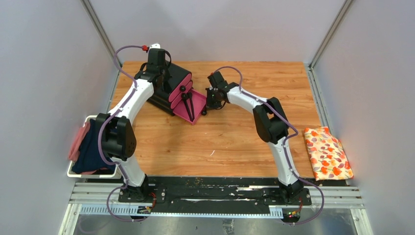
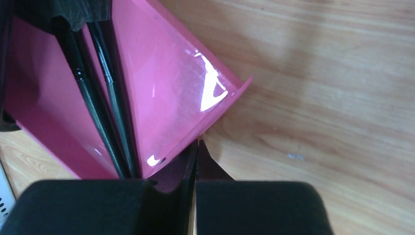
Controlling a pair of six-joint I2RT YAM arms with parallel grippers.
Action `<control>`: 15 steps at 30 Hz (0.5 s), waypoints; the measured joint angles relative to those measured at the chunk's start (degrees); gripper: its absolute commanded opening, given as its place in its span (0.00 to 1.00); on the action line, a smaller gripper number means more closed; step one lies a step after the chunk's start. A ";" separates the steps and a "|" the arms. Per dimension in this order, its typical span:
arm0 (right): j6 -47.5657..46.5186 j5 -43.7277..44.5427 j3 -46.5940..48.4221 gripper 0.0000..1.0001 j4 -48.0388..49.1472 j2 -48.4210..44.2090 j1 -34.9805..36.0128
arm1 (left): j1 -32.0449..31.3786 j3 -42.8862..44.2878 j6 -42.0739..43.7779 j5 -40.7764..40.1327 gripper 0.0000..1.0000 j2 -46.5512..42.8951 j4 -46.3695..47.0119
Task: Organize the makeup
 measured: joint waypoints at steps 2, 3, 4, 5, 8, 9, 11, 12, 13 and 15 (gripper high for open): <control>-0.20 -1.03 2.08 0.00 -0.37 2.32 0.07 | 0.00 -0.07 0.00 0.02 0.00 0.00 0.20; -0.24 -1.68 2.71 0.00 -0.37 2.95 0.17 | 0.00 -0.09 0.00 0.02 0.00 0.00 0.22; -0.26 -2.36 3.48 0.00 -0.17 3.63 0.24 | 0.00 -0.09 0.00 0.04 0.00 0.00 0.26; -0.28 -2.95 3.93 0.00 -0.09 3.89 0.31 | 0.00 -0.09 0.00 0.04 0.00 0.00 0.28; -0.26 -4.26 5.38 0.00 0.48 4.02 0.83 | 0.00 -0.09 0.00 0.07 0.00 0.00 0.31; -0.20 -4.68 6.01 0.00 0.94 4.04 1.05 | 0.00 -0.09 0.00 0.07 0.00 0.00 0.31; 0.00 -5.35 7.30 0.00 1.97 4.04 1.51 | 0.00 -0.11 0.00 0.07 0.00 0.00 0.33; 0.24 -5.88 8.13 0.00 2.47 4.17 1.73 | 0.00 -0.11 0.00 0.09 0.00 0.00 0.33; 0.52 -6.19 8.87 0.00 2.91 4.35 1.92 | 0.00 -0.13 0.00 0.11 0.00 0.00 0.35; 1.07 -7.02 11.32 0.00 3.76 5.42 2.25 | 0.00 -0.15 0.00 0.22 0.00 0.00 0.39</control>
